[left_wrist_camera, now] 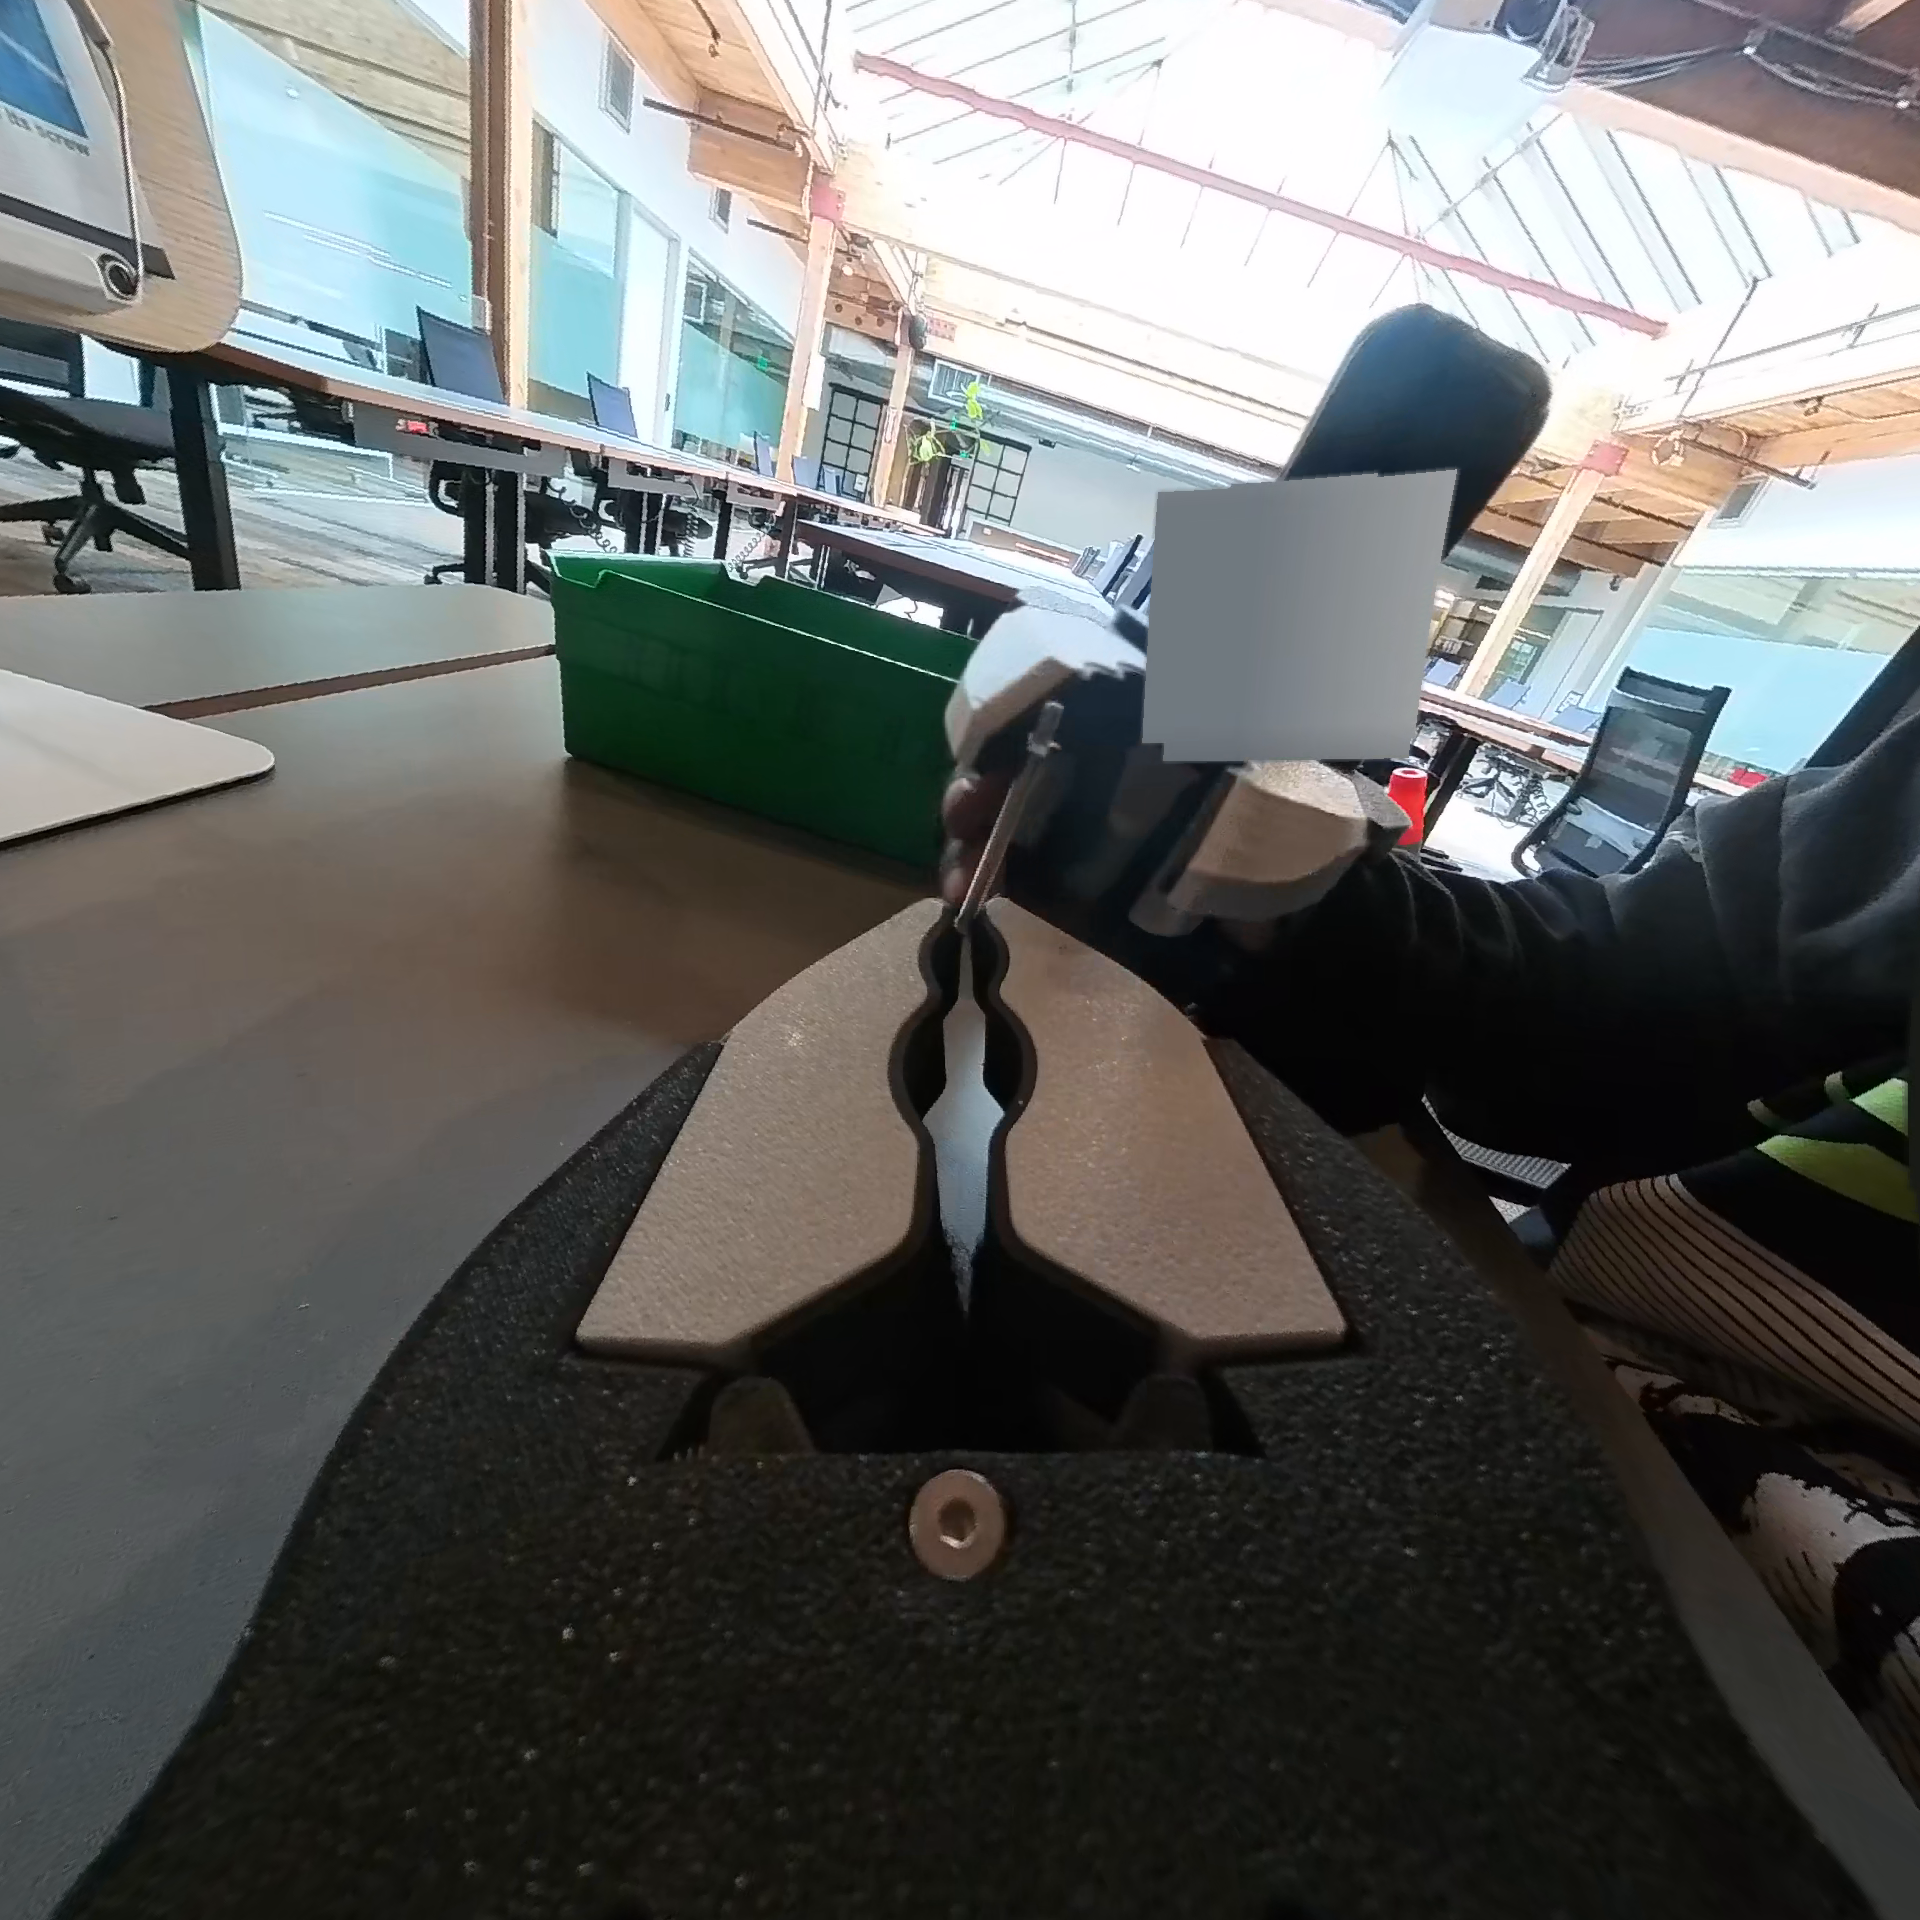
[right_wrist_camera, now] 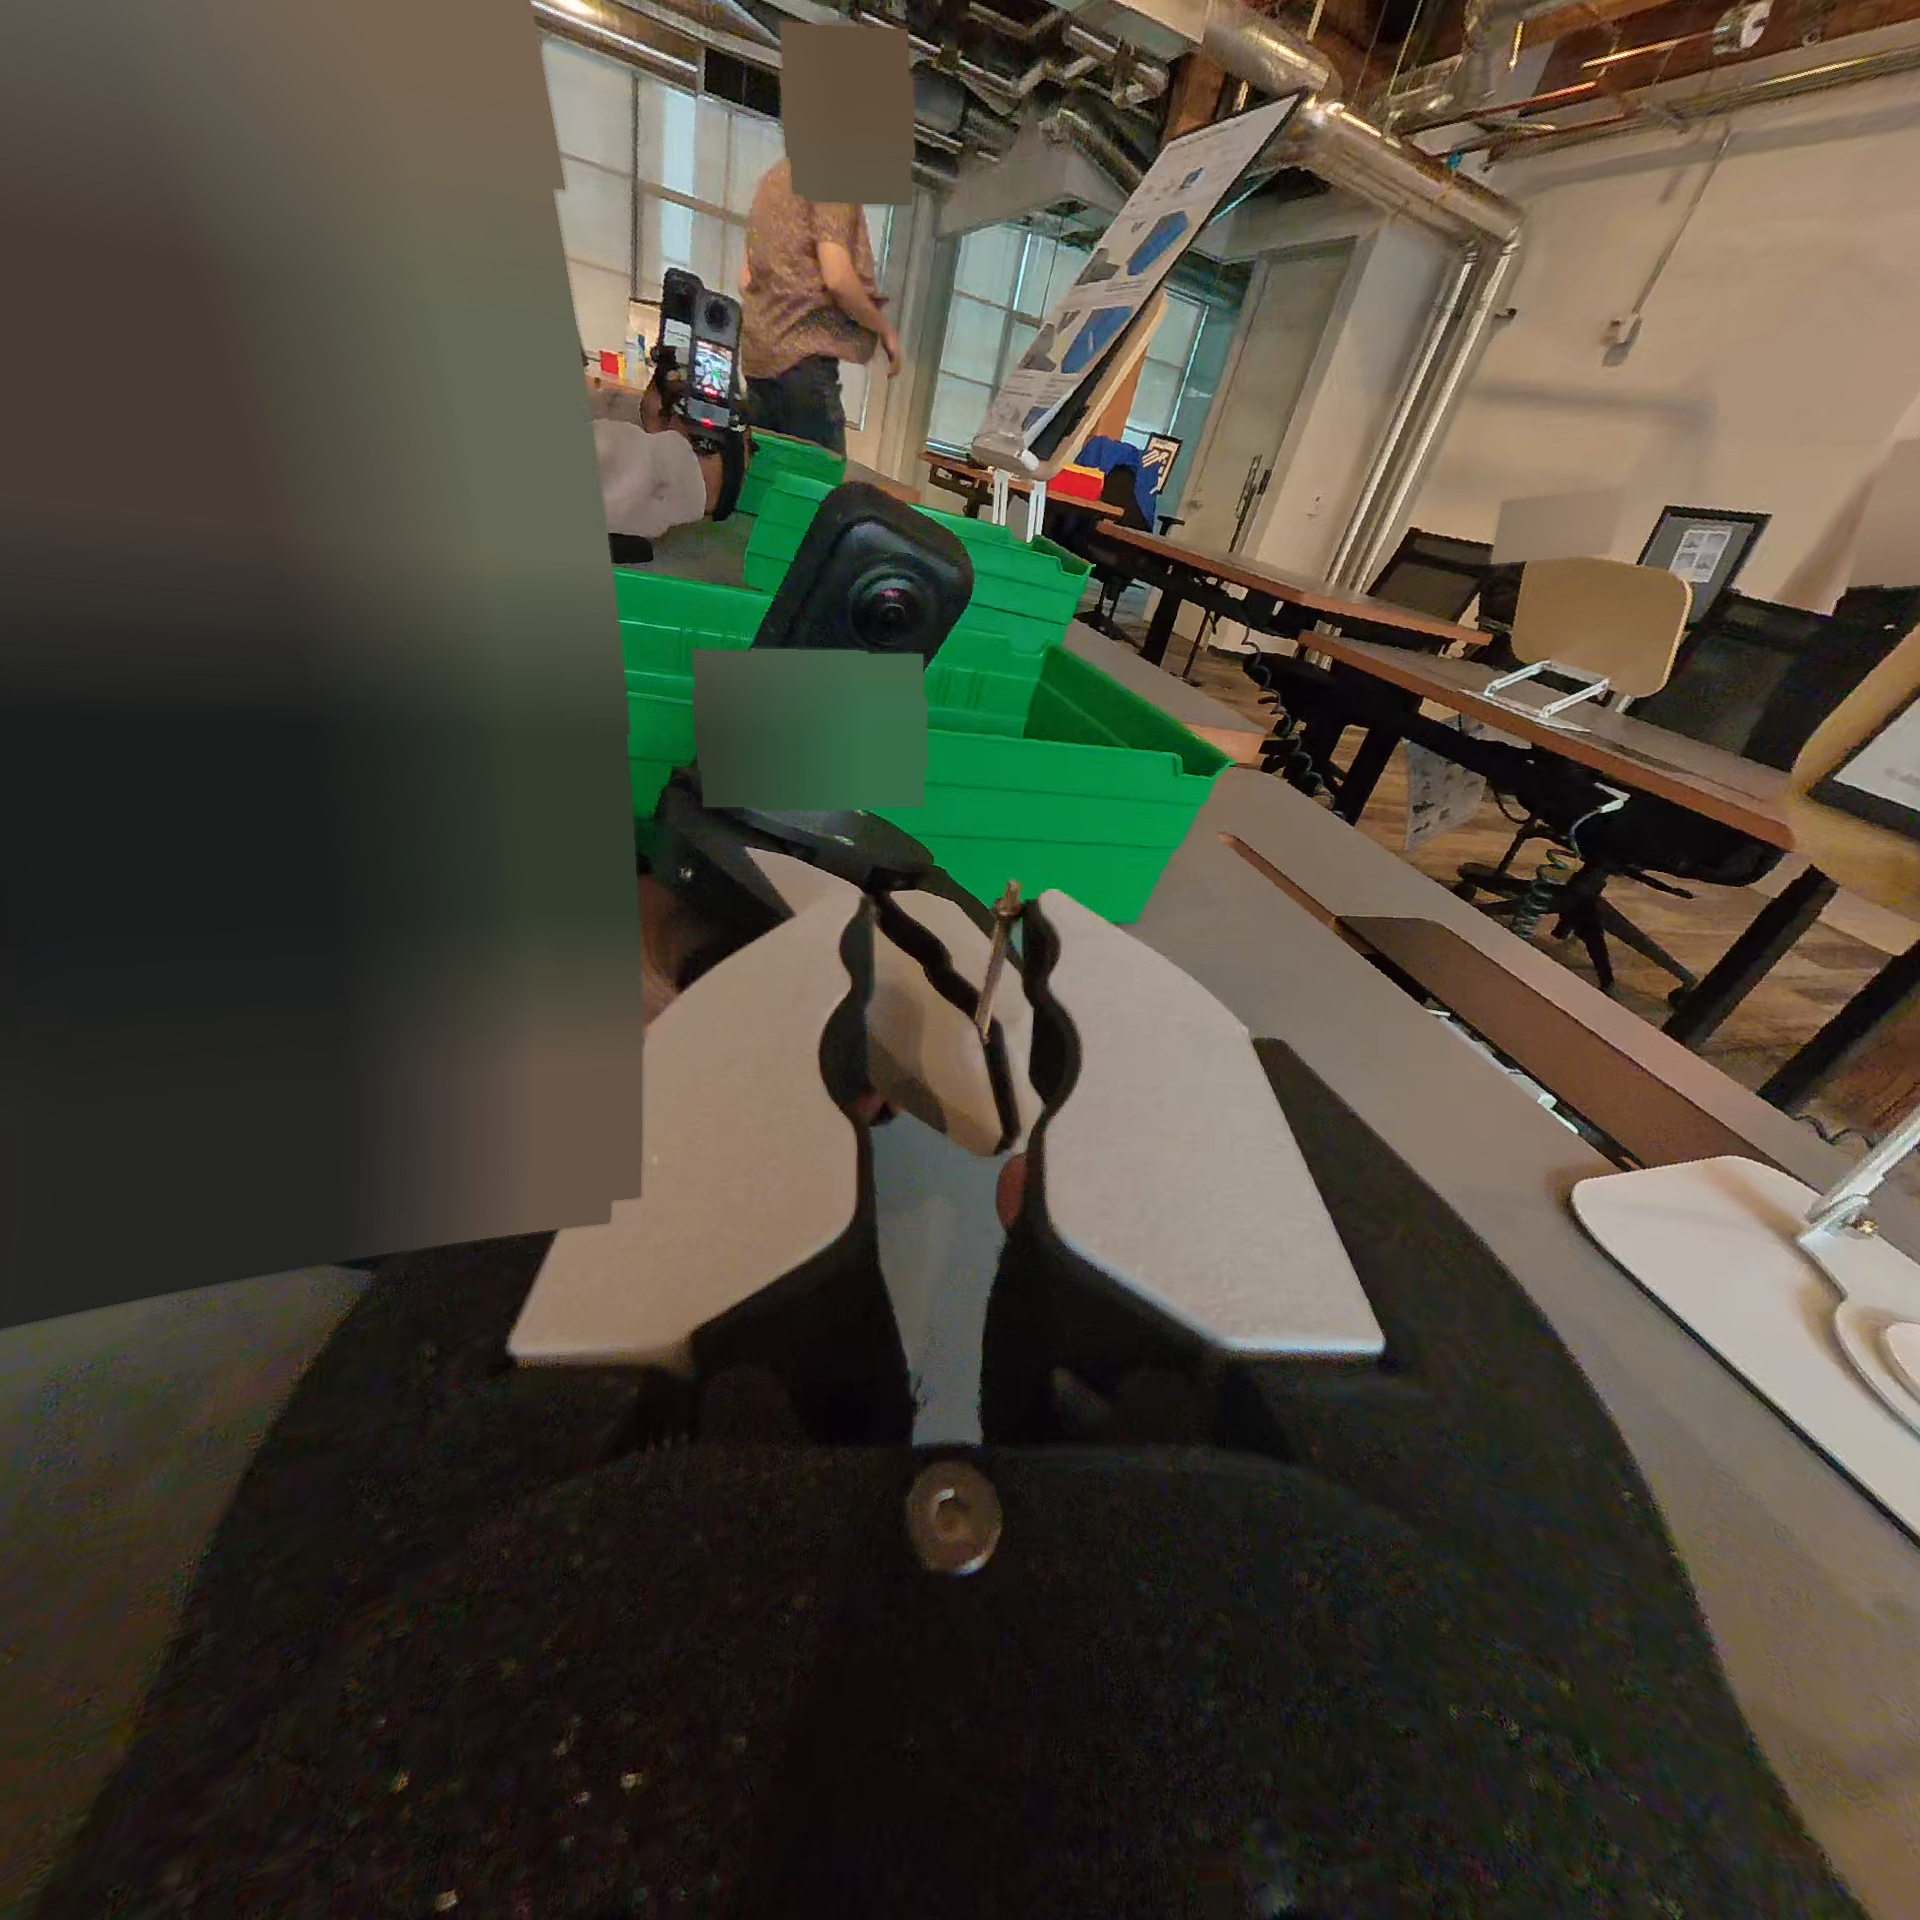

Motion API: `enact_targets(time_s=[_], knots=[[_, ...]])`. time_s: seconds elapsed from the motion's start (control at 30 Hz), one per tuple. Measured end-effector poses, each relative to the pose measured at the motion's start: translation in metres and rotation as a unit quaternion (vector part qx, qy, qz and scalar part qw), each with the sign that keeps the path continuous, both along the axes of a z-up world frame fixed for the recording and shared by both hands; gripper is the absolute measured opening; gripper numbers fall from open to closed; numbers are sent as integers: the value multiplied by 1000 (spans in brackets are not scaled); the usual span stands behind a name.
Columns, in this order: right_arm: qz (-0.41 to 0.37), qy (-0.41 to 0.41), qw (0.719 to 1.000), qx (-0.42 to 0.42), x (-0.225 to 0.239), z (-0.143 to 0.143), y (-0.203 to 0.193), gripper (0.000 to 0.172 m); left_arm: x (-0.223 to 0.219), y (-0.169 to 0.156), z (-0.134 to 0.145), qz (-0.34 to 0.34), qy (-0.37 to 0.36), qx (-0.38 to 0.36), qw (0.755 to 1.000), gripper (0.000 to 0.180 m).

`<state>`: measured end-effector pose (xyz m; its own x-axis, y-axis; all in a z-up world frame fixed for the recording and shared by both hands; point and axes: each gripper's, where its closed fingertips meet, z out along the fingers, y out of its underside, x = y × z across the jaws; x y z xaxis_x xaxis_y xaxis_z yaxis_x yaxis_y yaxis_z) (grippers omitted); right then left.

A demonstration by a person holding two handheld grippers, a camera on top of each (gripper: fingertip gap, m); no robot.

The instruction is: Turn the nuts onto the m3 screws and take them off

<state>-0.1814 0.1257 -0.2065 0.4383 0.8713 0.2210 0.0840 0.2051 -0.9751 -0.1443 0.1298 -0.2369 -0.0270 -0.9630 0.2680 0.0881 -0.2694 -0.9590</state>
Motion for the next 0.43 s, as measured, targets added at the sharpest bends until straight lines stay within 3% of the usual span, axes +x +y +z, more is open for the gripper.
enact_targets(time_s=[0.17, 0.43], knots=[[-9, 16, 1000, -9, 12, 6, 0, 5, -2, 3, 1, 6, -7, -8, 1000, 1], [-17, 21, 1000, -2, 14, 7, 1, 12, -1, 1, 1, 3, -4, -3, 1000, 1]])
